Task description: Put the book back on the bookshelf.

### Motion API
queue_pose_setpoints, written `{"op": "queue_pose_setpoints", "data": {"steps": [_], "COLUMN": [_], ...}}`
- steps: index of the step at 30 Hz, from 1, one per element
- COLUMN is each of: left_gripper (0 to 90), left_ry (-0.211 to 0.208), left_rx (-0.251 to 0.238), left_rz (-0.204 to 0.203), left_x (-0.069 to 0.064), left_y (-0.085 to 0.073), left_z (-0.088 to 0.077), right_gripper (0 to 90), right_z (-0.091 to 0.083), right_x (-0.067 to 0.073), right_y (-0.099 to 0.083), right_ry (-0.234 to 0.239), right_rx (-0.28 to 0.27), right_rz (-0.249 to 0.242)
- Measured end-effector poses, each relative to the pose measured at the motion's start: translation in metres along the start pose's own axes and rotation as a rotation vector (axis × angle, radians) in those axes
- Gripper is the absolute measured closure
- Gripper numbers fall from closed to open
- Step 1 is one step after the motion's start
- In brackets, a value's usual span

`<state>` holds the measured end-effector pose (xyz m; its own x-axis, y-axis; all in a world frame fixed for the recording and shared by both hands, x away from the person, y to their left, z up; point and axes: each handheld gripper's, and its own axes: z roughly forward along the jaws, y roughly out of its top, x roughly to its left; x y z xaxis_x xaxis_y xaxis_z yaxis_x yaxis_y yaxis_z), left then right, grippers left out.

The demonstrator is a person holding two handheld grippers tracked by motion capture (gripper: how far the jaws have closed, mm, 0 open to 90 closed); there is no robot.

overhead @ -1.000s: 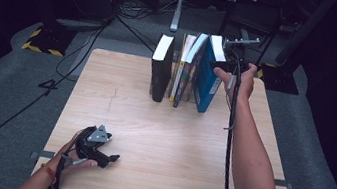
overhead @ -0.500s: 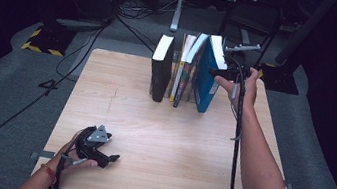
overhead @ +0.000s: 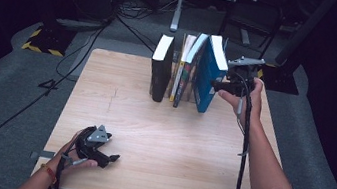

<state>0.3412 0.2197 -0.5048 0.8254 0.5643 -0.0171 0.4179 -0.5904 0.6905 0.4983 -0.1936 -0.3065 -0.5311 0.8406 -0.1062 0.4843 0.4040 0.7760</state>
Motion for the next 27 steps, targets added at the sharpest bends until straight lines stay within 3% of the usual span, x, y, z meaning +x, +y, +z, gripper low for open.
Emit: {"op": "queue_pose_setpoints", "data": {"steps": [21, 27], "left_gripper": [14.5, 14.6], "left_ry": [0.001, 0.001], "left_rx": [0.000, 0.000], "left_rz": [0.000, -0.002], "left_x": [0.000, 0.000], "left_y": [0.000, 0.000], "left_z": [0.000, 0.000], "right_gripper": [31.9, 30.9], "right_z": [-0.019, -0.023], "right_x": [0.002, 0.001], "right_y": [-0.060, -0.085], "right_ry": [0.008, 0.004], "right_rx": [-0.012, -0.016], "right_rz": [-0.097, -0.124]}}
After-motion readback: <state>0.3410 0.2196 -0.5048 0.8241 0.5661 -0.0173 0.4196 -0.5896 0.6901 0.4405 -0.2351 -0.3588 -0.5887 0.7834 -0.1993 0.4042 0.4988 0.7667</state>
